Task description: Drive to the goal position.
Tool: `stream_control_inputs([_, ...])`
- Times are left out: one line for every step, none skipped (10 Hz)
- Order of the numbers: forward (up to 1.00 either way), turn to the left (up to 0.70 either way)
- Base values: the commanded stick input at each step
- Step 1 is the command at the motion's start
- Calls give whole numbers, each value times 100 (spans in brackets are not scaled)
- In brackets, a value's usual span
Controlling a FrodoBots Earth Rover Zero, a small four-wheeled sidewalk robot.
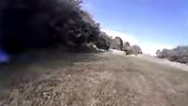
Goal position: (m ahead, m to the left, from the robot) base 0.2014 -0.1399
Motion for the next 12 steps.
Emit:
stream_control_inputs([0, 0])
stream_control_inputs([0, 0])
stream_control_inputs([9, 0])
stream_control_inputs([25, 0])
stream_control_inputs([41, 0])
stream_control_inputs([57, 0])
stream_control_inputs([70, 0])
stream_control_inputs([70, 0])
stream_control_inputs([70, 0])
stream_control_inputs([70, -35])
stream_control_inputs([70, -35])
stream_control_inputs([70, -35])
